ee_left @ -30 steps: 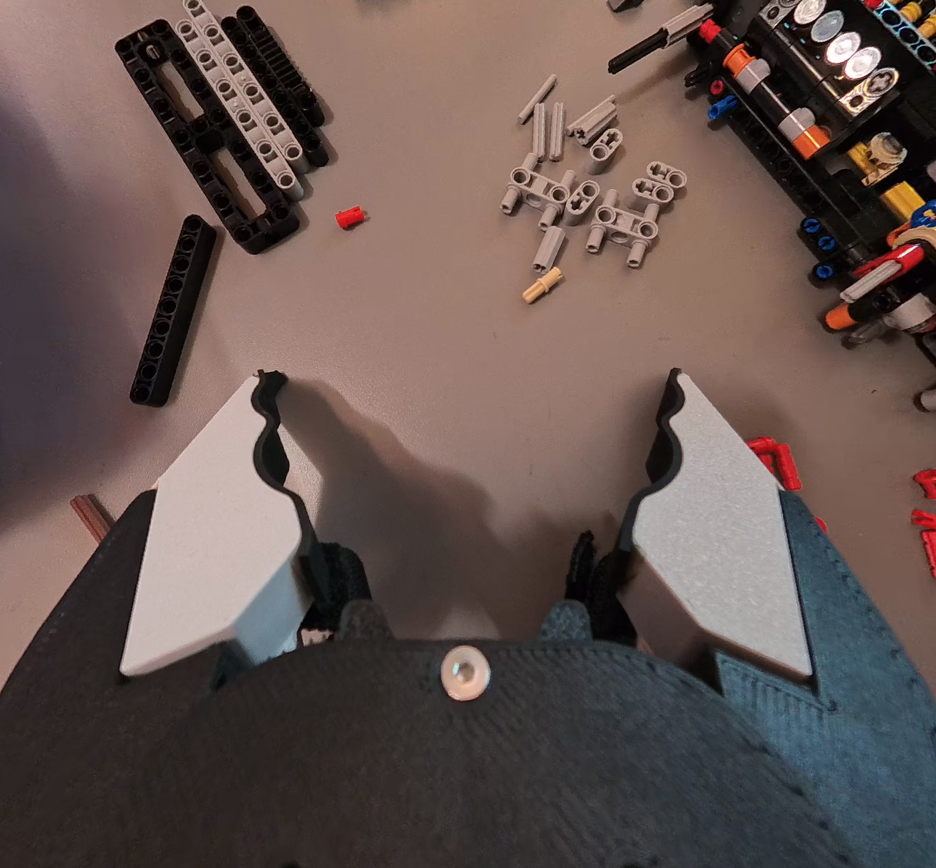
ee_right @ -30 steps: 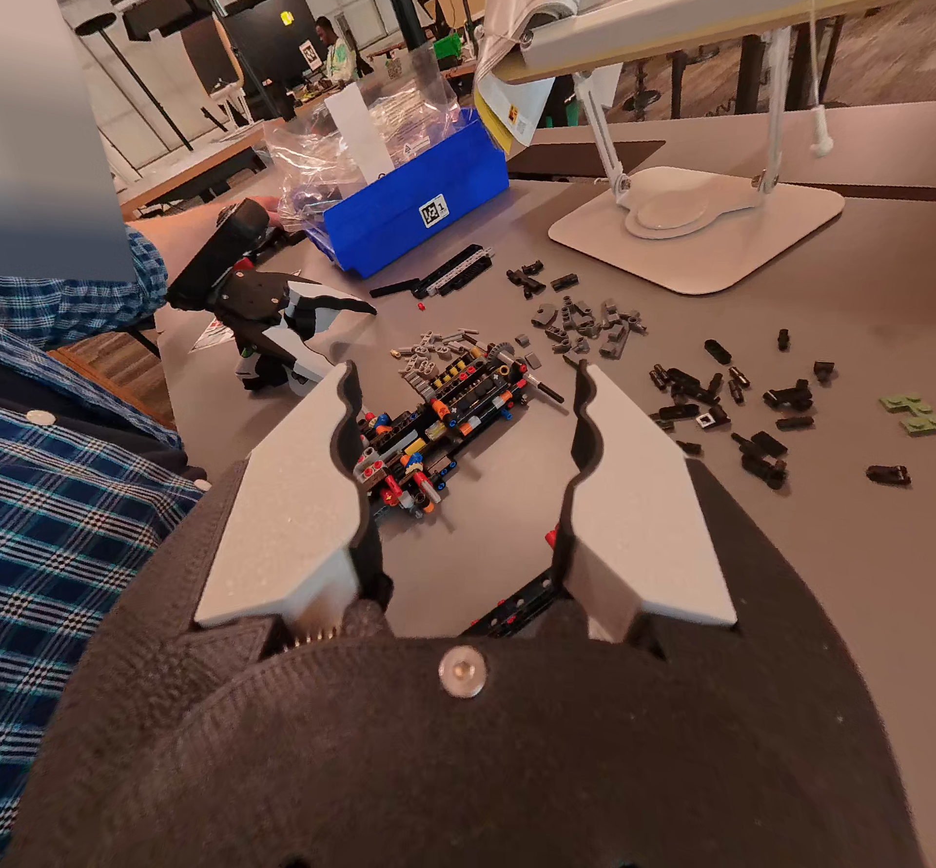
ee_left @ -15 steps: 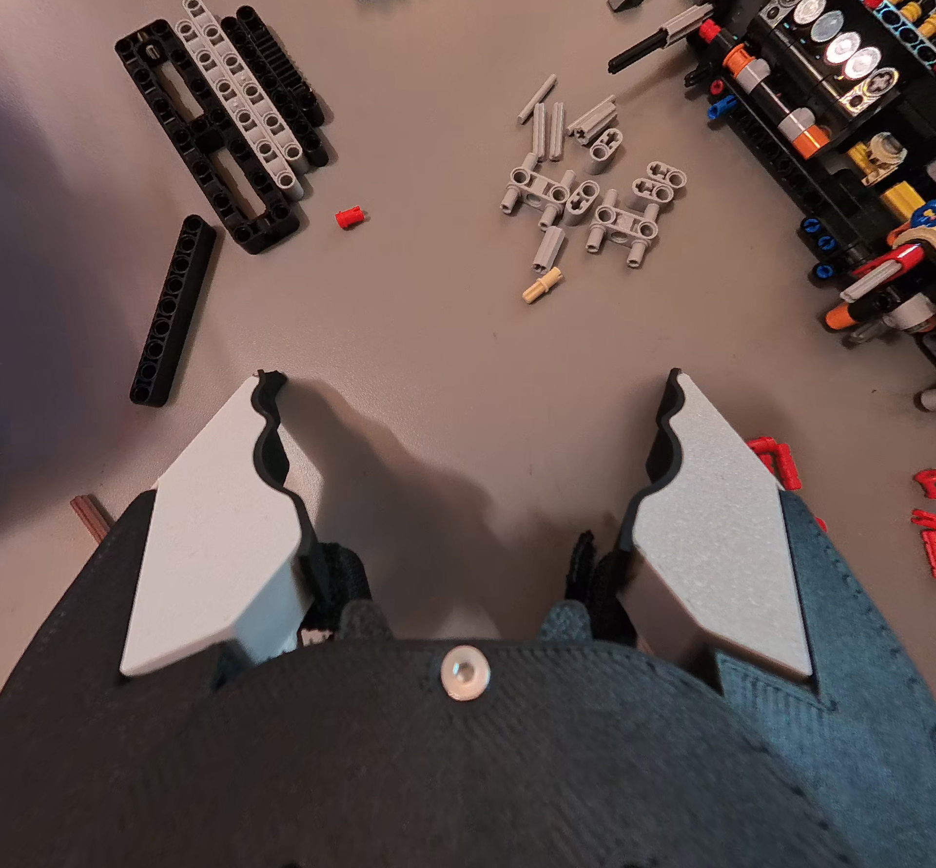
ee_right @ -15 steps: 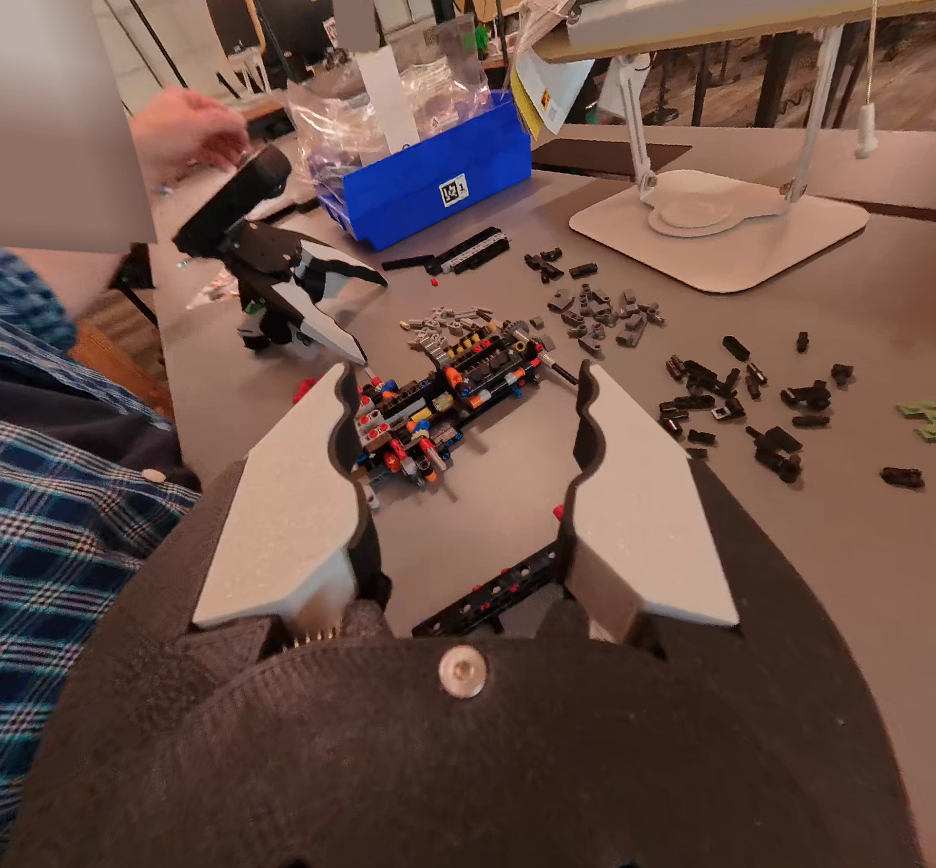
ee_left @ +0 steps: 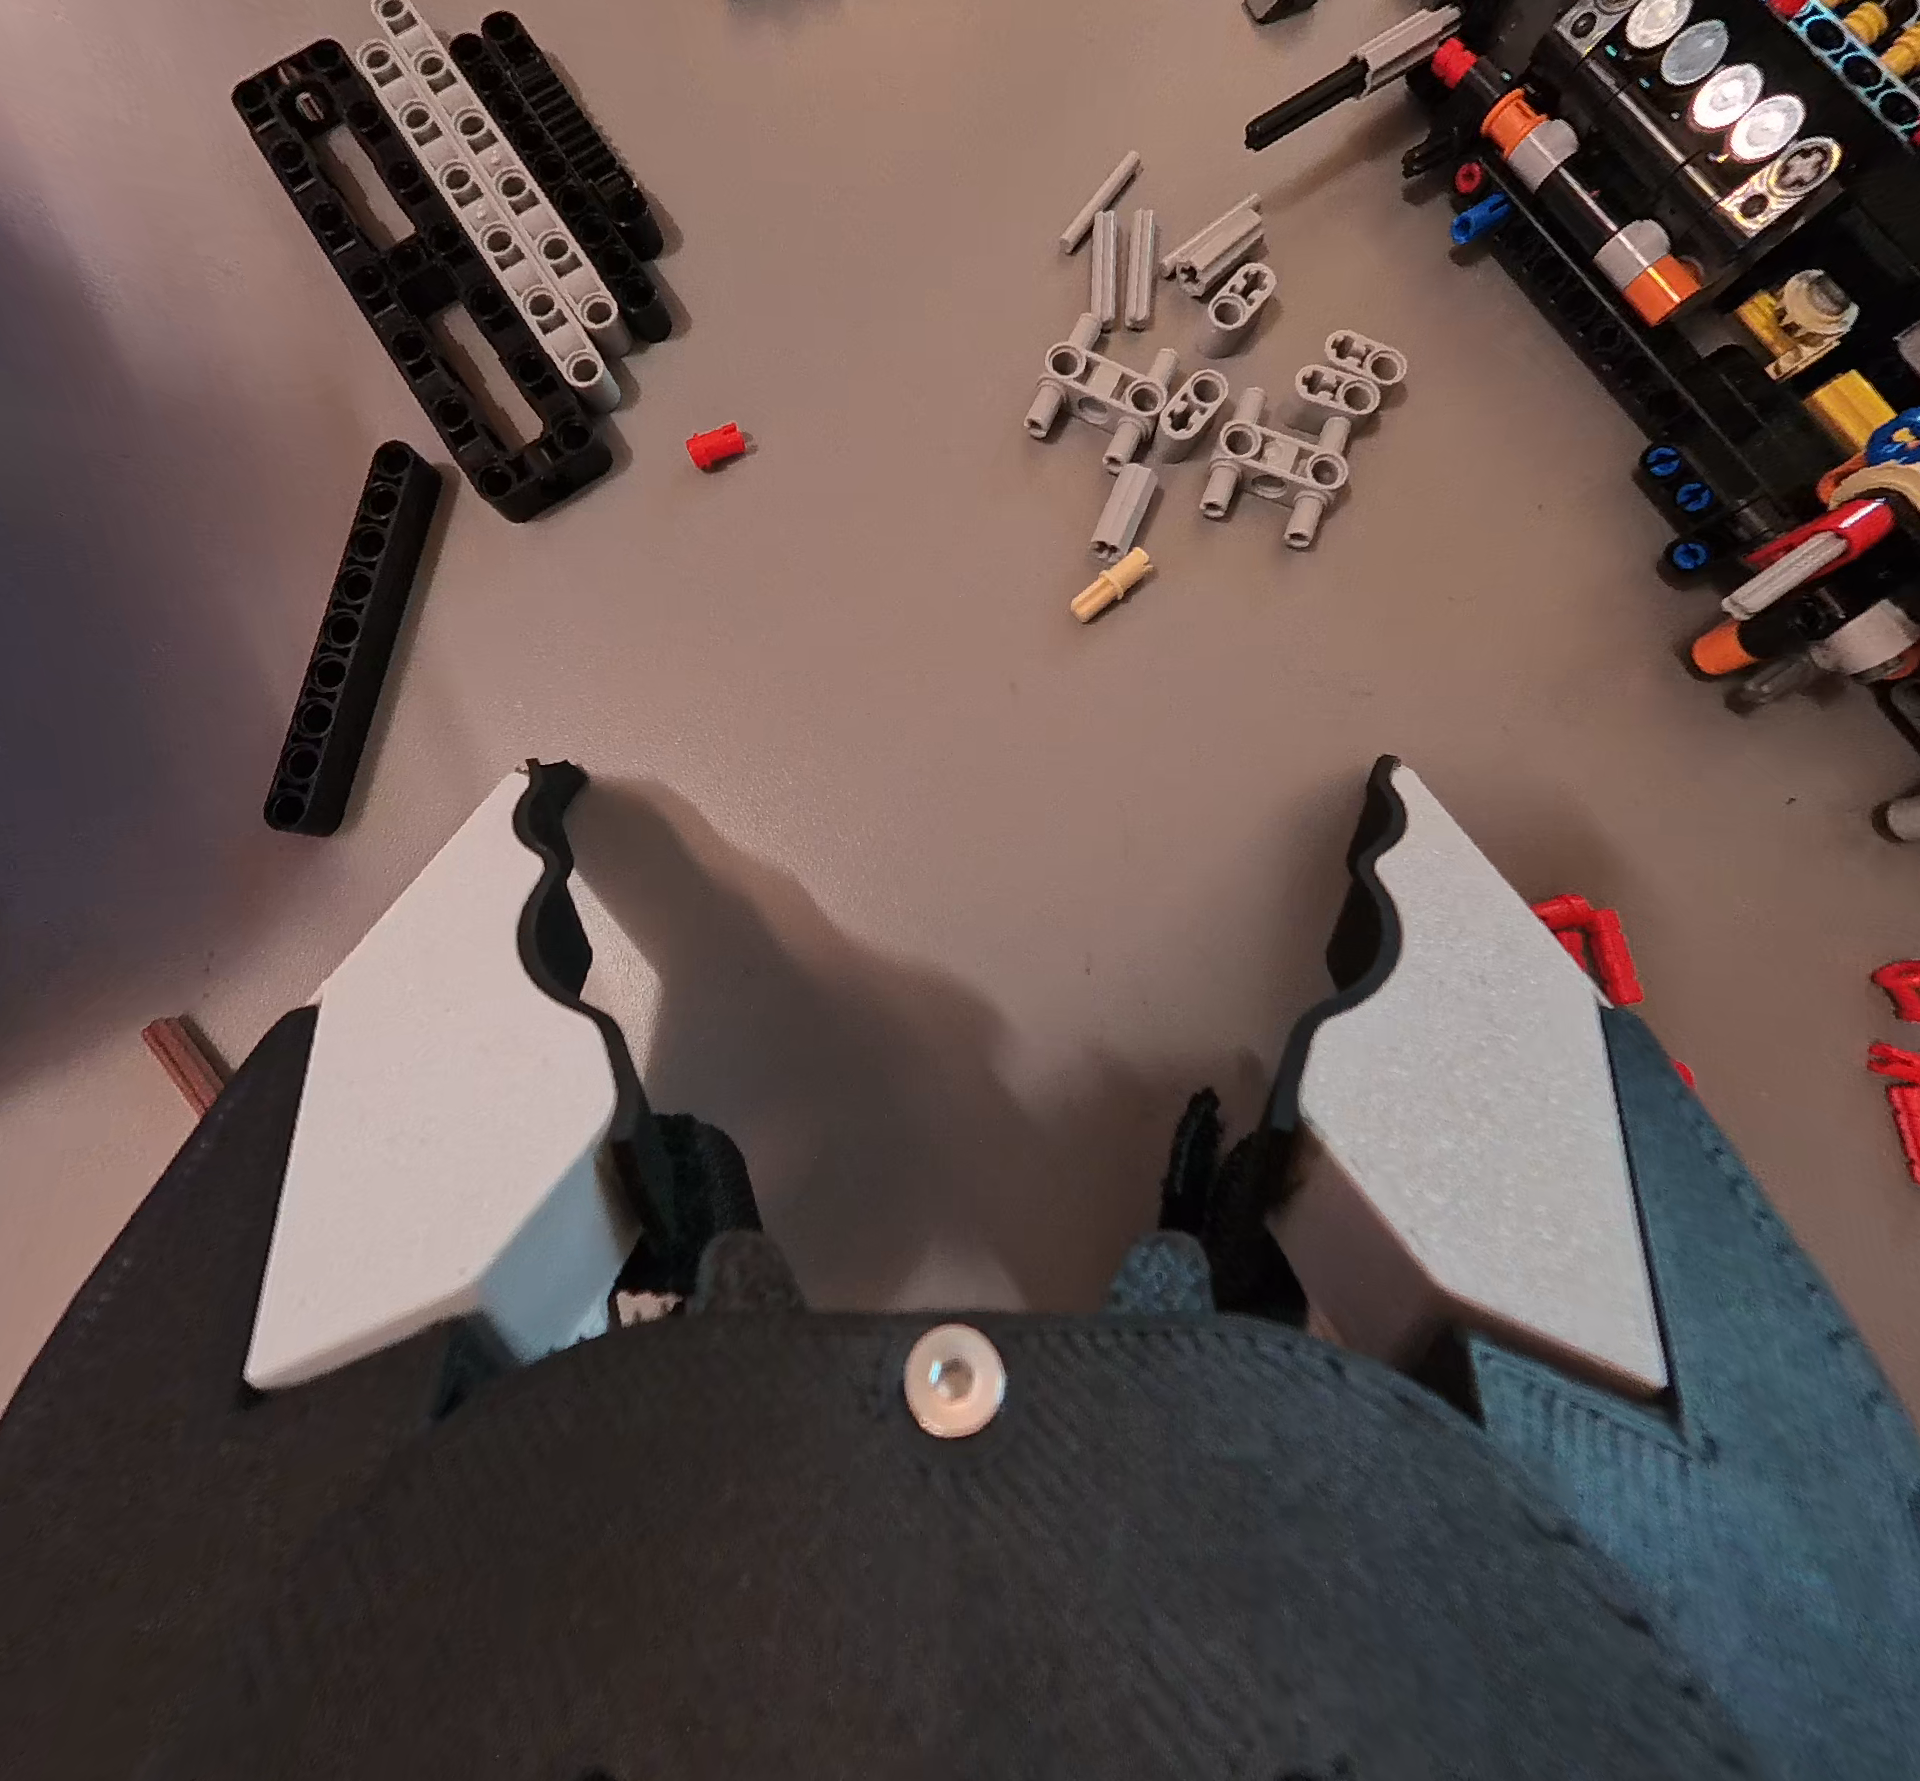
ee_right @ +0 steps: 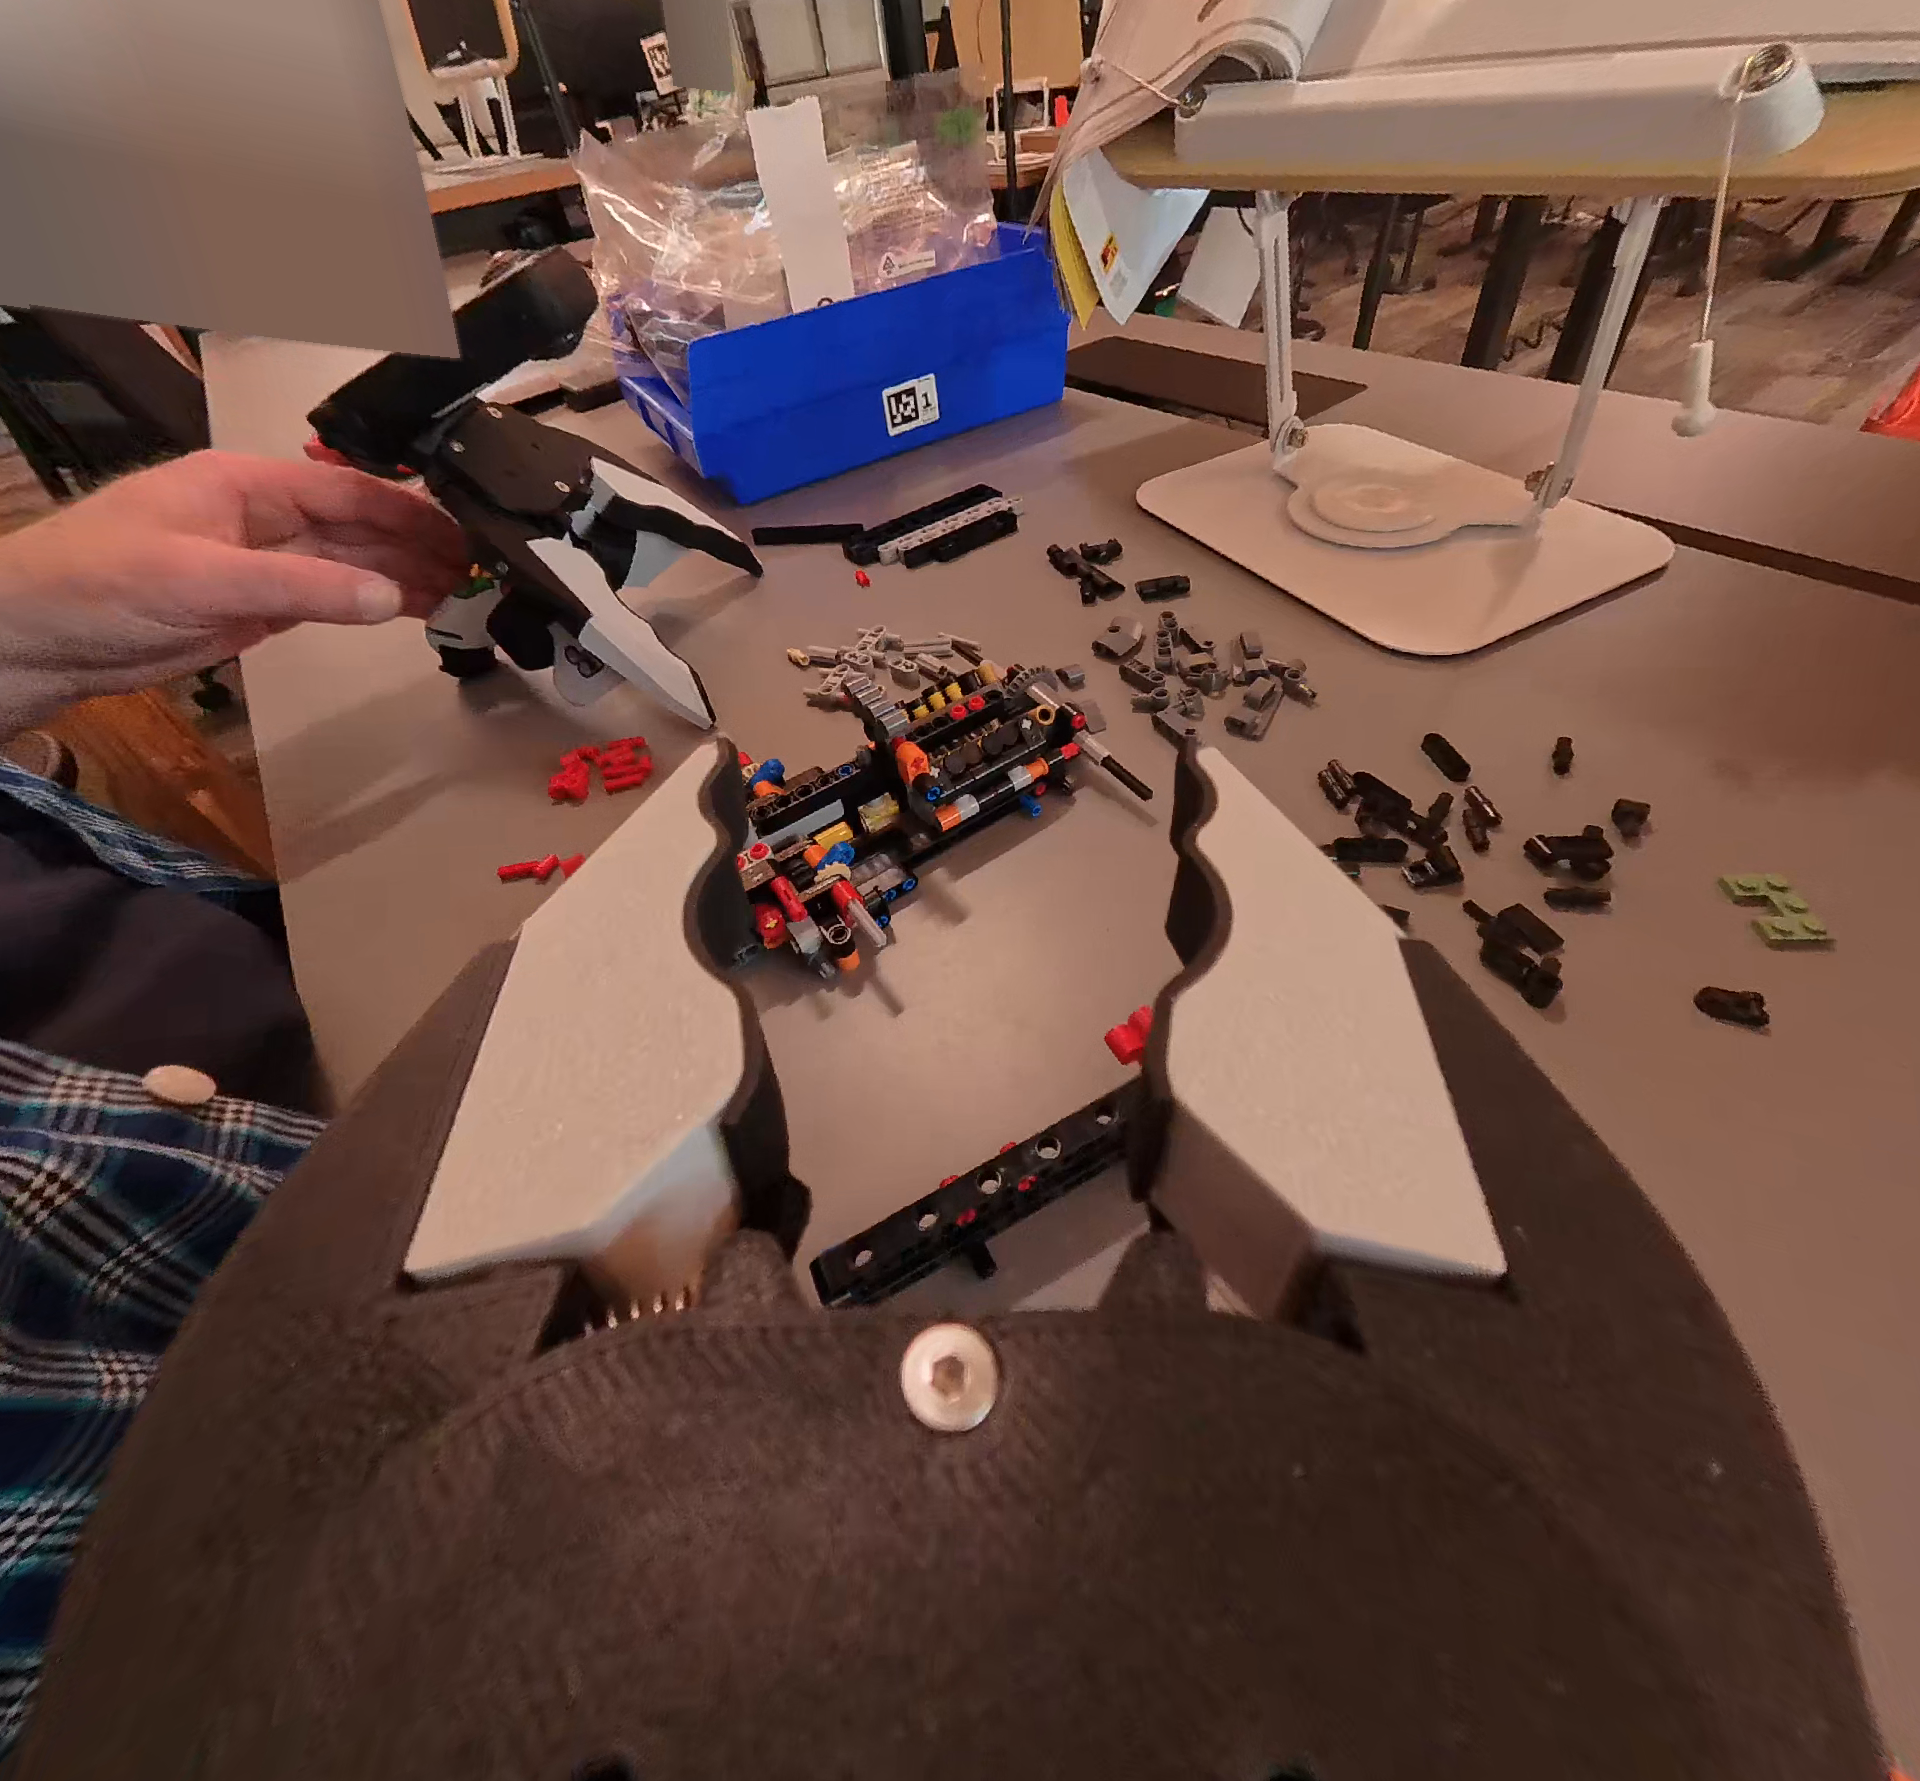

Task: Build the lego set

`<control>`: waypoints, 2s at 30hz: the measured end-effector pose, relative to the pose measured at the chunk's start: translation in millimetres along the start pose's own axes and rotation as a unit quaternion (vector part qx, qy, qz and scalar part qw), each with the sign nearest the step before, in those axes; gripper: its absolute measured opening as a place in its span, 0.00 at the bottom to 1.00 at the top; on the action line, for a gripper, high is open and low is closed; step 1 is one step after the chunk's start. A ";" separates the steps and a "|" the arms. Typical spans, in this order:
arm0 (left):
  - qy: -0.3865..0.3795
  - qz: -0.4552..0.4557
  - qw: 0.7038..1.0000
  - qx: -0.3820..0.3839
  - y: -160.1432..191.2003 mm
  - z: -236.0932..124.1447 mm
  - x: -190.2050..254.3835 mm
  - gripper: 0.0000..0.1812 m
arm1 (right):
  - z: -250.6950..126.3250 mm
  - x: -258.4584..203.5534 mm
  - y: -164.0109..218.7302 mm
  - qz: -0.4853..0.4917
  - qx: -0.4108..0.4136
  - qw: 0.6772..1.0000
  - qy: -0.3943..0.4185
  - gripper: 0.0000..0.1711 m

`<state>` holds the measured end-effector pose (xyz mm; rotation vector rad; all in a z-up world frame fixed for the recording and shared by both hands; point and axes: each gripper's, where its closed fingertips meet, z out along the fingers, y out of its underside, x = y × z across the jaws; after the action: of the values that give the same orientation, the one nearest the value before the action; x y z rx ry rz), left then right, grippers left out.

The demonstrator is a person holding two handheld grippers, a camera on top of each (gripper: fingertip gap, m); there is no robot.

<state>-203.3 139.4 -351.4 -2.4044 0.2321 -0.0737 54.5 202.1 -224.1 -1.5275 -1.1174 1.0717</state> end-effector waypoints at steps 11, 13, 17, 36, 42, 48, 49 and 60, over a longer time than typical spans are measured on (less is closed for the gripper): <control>0.002 0.003 1.000 -0.009 0.0 3.8 3.2 0.86 | 3.8 0.6 5.0 0.001 -0.008 1.000 0.003 0.46; 0.005 0.005 1.000 -0.012 -3.4 7.8 5.2 0.87 | 5.4 0.0 6.9 0.000 -0.013 1.000 0.002 0.46; 0.009 0.009 1.000 -0.012 -4.9 9.0 5.5 0.87 | 6.7 1.6 10.1 -0.001 -0.020 1.000 0.004 0.46; -0.014 -0.015 1.000 0.005 -10.2 5.5 -4.9 0.70 | 10.7 9.9 20.9 -0.005 -0.046 0.999 0.011 0.46; 0.059 -0.019 0.997 0.045 -18.4 -5.7 15.4 0.71 | 9.0 11.5 17.0 -0.022 -0.051 0.998 0.021 0.46; 0.033 0.015 0.988 0.152 -47.0 -43.7 11.7 0.37 | 8.2 14.7 5.9 -0.028 -0.042 0.998 0.030 0.45; 0.029 0.018 0.987 0.159 -48.0 -47.7 11.2 0.34 | 9.4 15.5 5.8 -0.031 -0.045 0.998 0.034 0.46; 0.014 0.030 0.978 0.208 -44.0 -53.1 15.9 0.63 | 38.7 18.8 9.3 -0.069 -0.101 0.990 0.070 0.49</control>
<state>-187.4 133.9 -282.7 -1.9793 0.2722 -0.1168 22.6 225.9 -242.7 -1.6289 -1.2430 0.7658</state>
